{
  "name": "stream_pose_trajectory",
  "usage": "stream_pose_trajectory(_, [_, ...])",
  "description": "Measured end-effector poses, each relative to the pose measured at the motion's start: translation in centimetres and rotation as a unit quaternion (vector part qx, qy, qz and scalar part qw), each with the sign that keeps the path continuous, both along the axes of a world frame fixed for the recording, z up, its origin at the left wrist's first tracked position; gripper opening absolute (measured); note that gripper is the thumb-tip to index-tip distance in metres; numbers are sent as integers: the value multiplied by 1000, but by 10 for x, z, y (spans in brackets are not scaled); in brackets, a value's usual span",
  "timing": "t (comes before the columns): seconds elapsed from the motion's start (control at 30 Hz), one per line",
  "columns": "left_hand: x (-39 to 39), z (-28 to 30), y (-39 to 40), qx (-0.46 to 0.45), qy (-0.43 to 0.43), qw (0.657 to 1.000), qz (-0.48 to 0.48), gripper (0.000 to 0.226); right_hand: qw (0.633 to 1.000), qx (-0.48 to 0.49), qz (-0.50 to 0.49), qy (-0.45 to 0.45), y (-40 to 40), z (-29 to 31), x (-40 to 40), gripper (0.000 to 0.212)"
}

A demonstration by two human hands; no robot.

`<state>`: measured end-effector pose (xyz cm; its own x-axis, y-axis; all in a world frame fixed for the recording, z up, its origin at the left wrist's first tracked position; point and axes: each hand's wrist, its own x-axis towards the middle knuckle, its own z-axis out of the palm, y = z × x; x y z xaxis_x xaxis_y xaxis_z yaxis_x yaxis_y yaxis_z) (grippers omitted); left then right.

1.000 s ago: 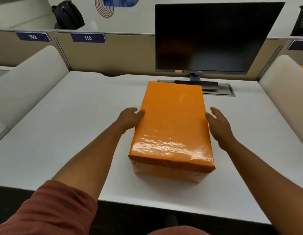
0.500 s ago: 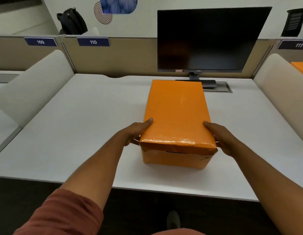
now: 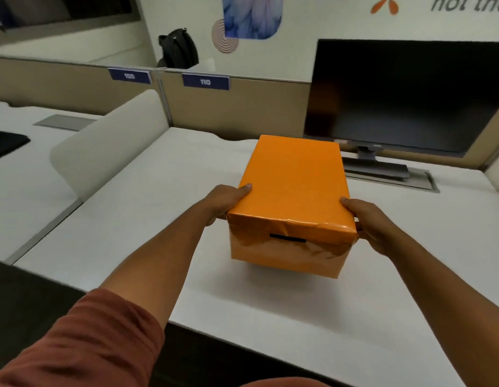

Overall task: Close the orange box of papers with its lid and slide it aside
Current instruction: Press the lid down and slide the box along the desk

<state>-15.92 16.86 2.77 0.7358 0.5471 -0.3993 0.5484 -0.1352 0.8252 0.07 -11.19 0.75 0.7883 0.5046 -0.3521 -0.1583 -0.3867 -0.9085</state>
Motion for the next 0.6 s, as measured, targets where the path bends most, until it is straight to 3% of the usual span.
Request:
stream_pose_trajectory(0.2, [-23,9,59,31,-26,998,55,66,998,23,54,-13,74,10,2,55])
stream_pose_trajectory(0.6, [-77,-6,232,151,37,983,102,61,991,31,129,16,266,2,-45,60])
